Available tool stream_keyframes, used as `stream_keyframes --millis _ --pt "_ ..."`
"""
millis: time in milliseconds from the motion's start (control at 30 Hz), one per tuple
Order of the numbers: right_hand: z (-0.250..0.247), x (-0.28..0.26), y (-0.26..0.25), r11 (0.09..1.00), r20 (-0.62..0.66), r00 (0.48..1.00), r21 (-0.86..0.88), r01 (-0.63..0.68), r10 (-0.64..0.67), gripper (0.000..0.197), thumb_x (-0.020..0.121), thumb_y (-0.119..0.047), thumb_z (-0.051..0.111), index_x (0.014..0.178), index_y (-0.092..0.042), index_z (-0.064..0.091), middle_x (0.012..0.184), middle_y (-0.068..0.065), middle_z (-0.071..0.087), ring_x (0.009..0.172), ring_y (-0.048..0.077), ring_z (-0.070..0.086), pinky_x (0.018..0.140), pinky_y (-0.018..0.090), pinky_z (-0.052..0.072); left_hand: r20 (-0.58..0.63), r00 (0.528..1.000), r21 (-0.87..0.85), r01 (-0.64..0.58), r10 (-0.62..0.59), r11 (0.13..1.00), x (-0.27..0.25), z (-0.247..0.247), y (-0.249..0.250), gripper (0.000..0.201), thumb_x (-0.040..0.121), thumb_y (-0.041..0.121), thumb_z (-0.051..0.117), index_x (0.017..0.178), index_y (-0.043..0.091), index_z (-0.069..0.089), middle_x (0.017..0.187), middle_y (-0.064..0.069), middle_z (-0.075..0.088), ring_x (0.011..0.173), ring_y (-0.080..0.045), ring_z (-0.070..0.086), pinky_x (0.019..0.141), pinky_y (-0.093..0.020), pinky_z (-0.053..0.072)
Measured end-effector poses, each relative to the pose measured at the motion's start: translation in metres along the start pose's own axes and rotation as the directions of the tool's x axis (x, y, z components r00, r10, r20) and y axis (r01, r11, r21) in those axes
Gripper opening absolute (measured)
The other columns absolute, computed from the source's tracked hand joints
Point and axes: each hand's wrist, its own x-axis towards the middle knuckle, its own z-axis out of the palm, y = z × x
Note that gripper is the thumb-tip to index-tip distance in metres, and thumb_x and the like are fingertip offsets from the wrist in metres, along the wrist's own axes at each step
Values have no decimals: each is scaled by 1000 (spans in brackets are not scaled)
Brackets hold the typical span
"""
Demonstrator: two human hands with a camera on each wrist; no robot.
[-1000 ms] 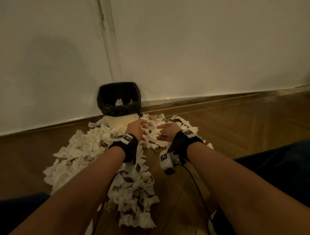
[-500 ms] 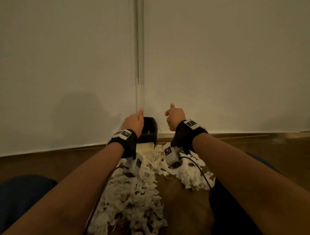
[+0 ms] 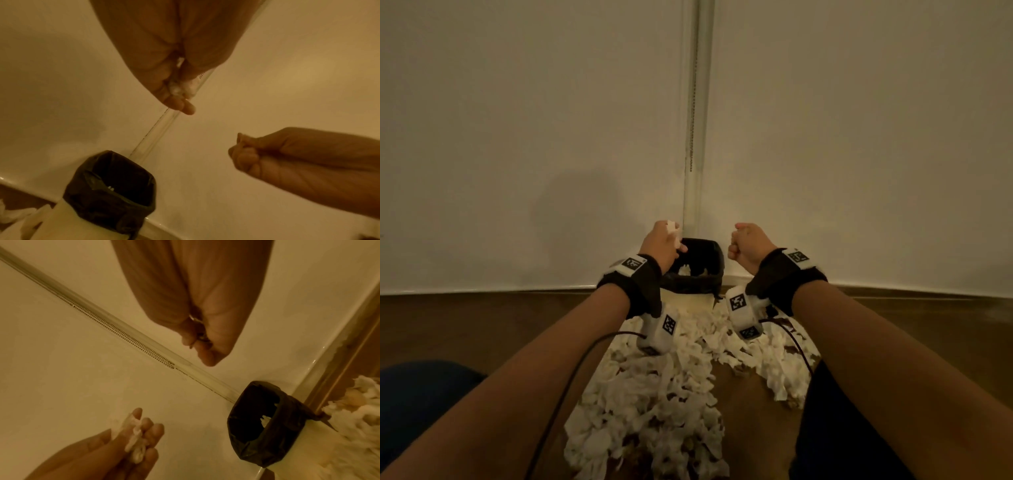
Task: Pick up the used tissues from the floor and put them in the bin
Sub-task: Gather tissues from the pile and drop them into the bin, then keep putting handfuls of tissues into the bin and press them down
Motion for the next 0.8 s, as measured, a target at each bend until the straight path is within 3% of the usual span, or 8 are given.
stream_keyframes --millis 67,133,267,367,467,533,667,800 --pt "4 13 4 999 18 999 -11 36 -36 30 96 8 20 92 -10 43 64 5 35 51 13 28 39 20 28 -51 997 -110 44 -50 993 13 3 -13 31 98 6 32 123 -4 47 77 -7 55 57 -14 59 49 -17 44" --pt "9 26 11 989 39 996 -121 84 -79 34 95 6 22 82 -12 46 63 5 39 49 13 32 43 21 28 -88 995 -98 37 -46 994 26 7 -29 29 99 11 33 118 -1 52 78 -5 58 52 -13 55 46 -15 42" --pt "11 52 33 937 75 993 -330 112 -92 13 99 -7 37 95 -5 50 70 7 52 51 13 42 45 25 37 -134 988 138 -61 80 989 53 17 -64 27 97 10 41 115 8 61 96 -11 63 58 -17 57 63 -23 48" --pt "8 74 52 860 78 990 -491 139 -116 12 96 -15 49 102 -5 47 89 11 64 59 14 55 49 20 45 -140 988 221 -27 60 975 72 28 -84 31 95 6 41 115 13 64 107 -18 47 58 -19 57 65 -24 50" --pt "7 97 68 737 32 990 -665 122 -136 13 91 -20 58 96 -10 51 102 14 65 86 27 62 74 34 50 -127 991 263 -11 46 965 86 39 -103 25 93 11 51 115 15 62 103 -16 58 59 -19 60 63 -26 50" --pt "6 116 80 694 5 995 -717 72 -97 18 88 -18 62 103 -9 59 109 13 64 100 29 61 88 38 50 -156 988 241 34 5 970 95 47 -112 27 90 18 58 117 17 60 102 -12 62 69 -21 64 70 -30 54" --pt "-3 147 103 779 -44 999 -626 -50 28 47 87 -10 62 132 -7 50 127 16 58 115 30 56 100 41 45 -176 983 248 101 -58 963 118 61 -131 41 90 22 59 129 17 51 111 -8 61 100 -23 60 88 -31 48" --pt "-17 167 121 851 -34 993 -513 -114 112 57 87 -3 57 141 -7 36 131 18 54 121 34 53 103 44 43 -173 981 161 113 -85 980 130 65 -145 46 93 22 53 138 18 40 126 -8 52 104 -23 60 94 -39 49"
